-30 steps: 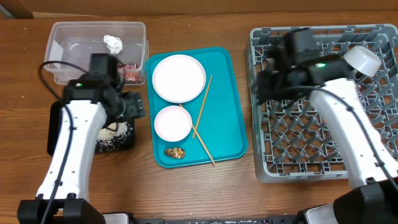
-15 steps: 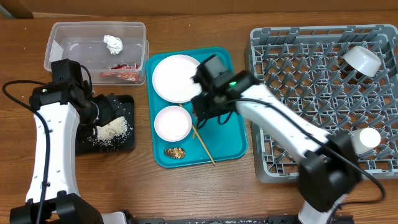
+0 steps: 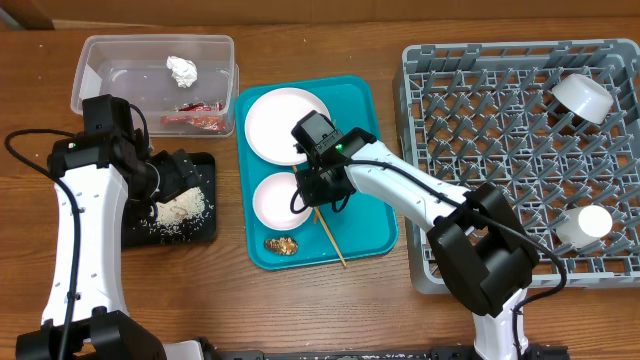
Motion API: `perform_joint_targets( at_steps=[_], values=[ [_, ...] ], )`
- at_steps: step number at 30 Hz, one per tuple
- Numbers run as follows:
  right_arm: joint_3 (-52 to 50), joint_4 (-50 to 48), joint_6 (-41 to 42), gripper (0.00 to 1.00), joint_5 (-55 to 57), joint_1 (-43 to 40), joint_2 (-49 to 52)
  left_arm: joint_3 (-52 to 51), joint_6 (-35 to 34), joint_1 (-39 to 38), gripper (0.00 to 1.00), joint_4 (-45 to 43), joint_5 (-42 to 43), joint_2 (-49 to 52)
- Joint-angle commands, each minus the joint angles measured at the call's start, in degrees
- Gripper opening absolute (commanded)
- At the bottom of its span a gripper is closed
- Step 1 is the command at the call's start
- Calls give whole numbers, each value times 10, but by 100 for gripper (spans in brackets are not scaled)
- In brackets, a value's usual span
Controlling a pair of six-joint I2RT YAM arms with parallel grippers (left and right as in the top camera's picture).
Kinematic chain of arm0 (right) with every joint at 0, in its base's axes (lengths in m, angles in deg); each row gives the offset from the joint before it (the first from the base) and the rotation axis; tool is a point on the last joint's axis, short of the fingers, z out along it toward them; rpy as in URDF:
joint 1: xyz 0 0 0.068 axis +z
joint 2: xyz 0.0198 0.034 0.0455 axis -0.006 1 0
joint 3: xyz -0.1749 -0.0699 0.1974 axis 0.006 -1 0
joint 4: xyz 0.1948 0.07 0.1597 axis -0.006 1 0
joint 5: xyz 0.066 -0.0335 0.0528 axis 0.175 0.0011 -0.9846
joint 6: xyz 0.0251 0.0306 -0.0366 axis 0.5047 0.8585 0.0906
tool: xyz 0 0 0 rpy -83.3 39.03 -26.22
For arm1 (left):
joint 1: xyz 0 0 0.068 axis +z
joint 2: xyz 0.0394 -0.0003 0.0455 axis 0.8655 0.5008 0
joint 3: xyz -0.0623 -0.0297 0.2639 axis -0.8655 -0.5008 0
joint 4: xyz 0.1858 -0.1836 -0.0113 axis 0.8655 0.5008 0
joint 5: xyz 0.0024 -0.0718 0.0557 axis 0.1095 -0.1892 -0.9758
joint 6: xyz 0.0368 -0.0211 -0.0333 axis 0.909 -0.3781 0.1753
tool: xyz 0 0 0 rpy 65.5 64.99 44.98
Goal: Sort waste into correct bins and load items into the dishwasher
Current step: 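Grasp the pink bowl on the teal tray with the right gripper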
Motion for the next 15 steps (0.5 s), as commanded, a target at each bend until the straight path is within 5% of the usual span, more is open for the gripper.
perform_joint_targets(
  at_steps=[1, 15],
  values=[
    [26, 0, 5, 6, 8, -7, -18, 11, -8, 1, 97, -3, 7, -9],
    [101, 118, -4, 4, 312, -125, -196, 11, -8, 1, 97, -12, 7, -9]
  ],
)
